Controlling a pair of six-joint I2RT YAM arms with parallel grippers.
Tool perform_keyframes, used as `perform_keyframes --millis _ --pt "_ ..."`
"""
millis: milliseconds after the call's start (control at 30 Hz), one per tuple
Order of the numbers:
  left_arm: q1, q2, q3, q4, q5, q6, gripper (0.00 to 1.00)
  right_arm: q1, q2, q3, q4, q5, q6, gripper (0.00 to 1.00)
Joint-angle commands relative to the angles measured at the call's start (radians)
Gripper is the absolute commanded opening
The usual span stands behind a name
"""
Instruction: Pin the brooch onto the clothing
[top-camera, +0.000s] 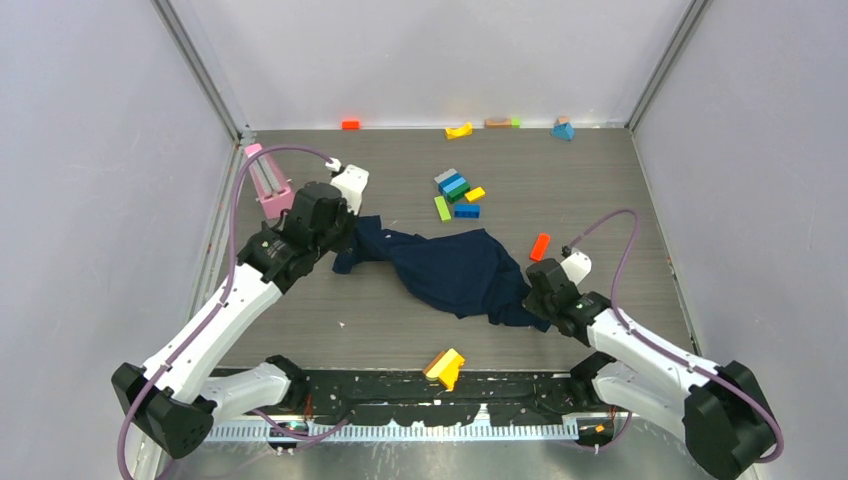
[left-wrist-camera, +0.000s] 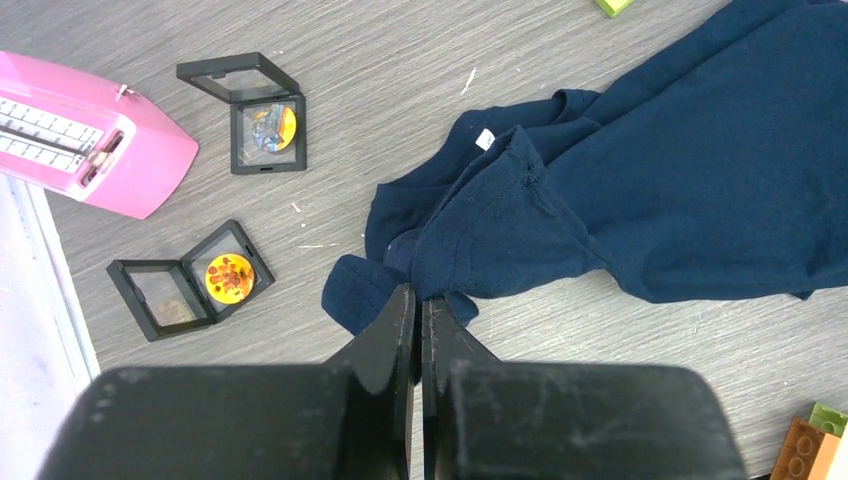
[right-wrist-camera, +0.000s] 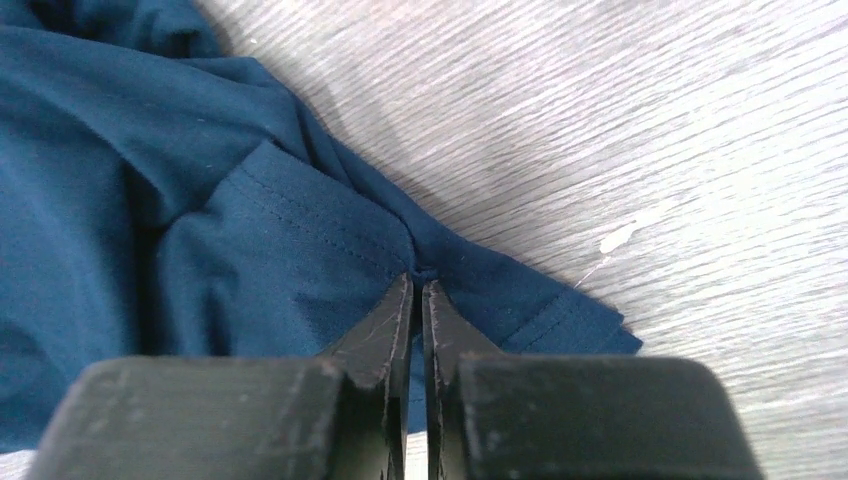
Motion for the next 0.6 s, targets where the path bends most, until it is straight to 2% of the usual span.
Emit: perform_keyframes --millis 0,300,333,400,567 --pt "0.003 -0.038 -0.008 0.065 -0.043 -0.010 0.00 -0.002 -0.096 0.102 -0.089 0.082 -0.053 0.09" --pt "0.003 -0.047 -0.014 0.076 -0.056 -0.016 0.00 -0.002 -0.152 0.239 -0.226 0.190 -0.163 0.07" --pt "0.004 -0.047 -0.012 0.074 -0.056 -0.017 0.00 -0.002 -0.151 0.241 -0.226 0.191 -0.166 0.03" --pt "0.003 -0.047 -0.012 0.074 -0.055 -0.019 0.00 -0.002 -0.145 0.230 -0.222 0.188 -0.163 0.01" --pt "0.008 -0.032 -0.014 0.080 -0.069 -0.038 0.00 -0.002 -0.122 0.170 -0.131 0.188 -0.152 0.01"
